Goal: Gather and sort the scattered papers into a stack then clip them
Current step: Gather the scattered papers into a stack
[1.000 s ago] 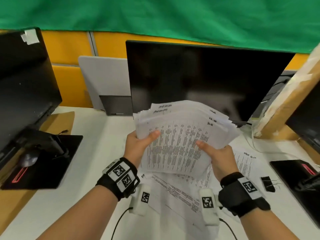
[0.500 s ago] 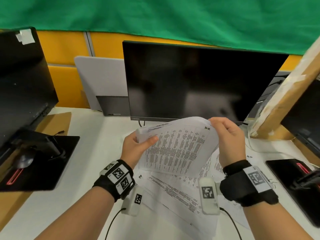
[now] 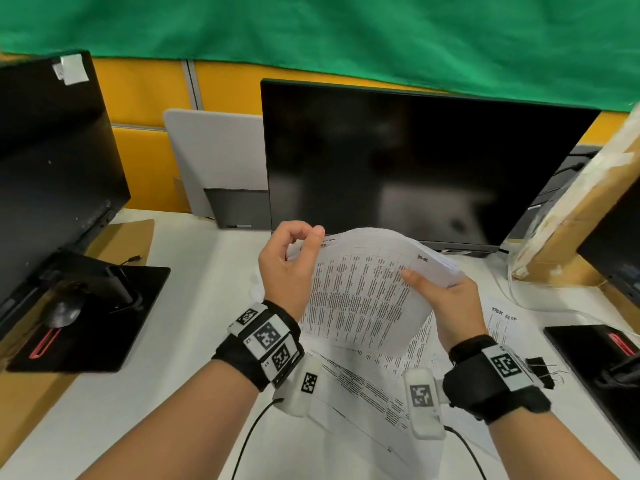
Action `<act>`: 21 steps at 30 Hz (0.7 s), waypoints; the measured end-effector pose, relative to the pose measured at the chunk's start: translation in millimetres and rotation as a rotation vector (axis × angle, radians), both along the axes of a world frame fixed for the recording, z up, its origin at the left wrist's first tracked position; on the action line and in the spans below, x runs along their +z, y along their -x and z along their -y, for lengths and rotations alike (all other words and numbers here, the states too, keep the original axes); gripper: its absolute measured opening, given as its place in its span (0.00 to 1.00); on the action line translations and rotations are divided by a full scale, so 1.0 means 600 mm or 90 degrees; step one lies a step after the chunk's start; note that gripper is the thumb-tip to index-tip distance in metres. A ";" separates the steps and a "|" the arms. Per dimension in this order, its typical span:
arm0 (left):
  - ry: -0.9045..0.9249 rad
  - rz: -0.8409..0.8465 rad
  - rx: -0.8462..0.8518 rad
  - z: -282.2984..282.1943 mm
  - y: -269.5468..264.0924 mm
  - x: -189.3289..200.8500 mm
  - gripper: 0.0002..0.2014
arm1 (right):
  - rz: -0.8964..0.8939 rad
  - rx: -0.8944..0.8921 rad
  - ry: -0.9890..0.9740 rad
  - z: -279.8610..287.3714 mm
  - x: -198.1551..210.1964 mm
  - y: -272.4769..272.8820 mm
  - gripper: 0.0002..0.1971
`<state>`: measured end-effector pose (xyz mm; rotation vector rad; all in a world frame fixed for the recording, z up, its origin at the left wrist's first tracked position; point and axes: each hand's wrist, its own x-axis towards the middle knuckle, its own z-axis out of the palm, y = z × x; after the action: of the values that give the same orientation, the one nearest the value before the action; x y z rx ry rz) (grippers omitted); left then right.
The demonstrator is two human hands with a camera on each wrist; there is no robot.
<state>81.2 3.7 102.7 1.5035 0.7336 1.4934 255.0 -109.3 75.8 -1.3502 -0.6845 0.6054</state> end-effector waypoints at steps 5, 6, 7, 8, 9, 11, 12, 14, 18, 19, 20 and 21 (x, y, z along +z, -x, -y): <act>0.032 0.037 -0.017 -0.009 -0.001 0.003 0.09 | 0.009 -0.007 0.014 -0.004 -0.001 -0.008 0.11; 0.028 0.032 -0.033 -0.011 0.002 0.000 0.07 | 0.007 -0.005 0.018 -0.005 -0.001 -0.009 0.10; 0.028 0.020 -0.050 -0.013 0.005 -0.005 0.10 | 0.002 -0.005 0.023 -0.006 -0.002 -0.010 0.09; 0.033 0.004 -0.074 -0.016 0.009 -0.014 0.17 | -0.007 -0.006 0.025 -0.008 -0.002 -0.011 0.09; 0.048 -0.014 -0.105 -0.019 0.014 -0.026 0.24 | -0.018 -0.007 0.024 -0.009 -0.002 -0.012 0.08; 0.105 -0.070 -0.153 -0.024 0.022 -0.053 0.36 | -0.034 0.006 0.007 -0.010 -0.003 -0.014 0.11; 0.145 -0.105 -0.164 -0.027 0.023 -0.067 0.38 | -0.037 0.011 0.004 -0.010 -0.004 -0.016 0.17; 0.249 -0.127 -0.183 -0.030 0.022 -0.080 0.36 | -0.038 0.022 0.027 -0.013 -0.009 -0.017 0.27; 0.351 -0.099 -0.194 -0.040 0.006 -0.074 0.21 | -0.046 0.048 0.073 -0.022 -0.017 -0.007 0.21; 0.358 -0.092 -0.194 -0.044 0.005 -0.068 0.15 | -0.048 0.034 0.062 -0.022 -0.015 -0.006 0.15; 0.356 -0.081 -0.192 -0.048 0.005 -0.063 0.12 | -0.044 0.024 0.043 -0.021 -0.010 -0.005 0.11; 0.344 -0.071 -0.191 -0.050 0.008 -0.057 0.12 | -0.039 0.018 0.025 -0.019 -0.007 -0.004 0.11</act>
<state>76.6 33.6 68.3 1.2175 0.8515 0.8980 257.4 -98.0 71.4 -1.3542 -0.6457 0.6835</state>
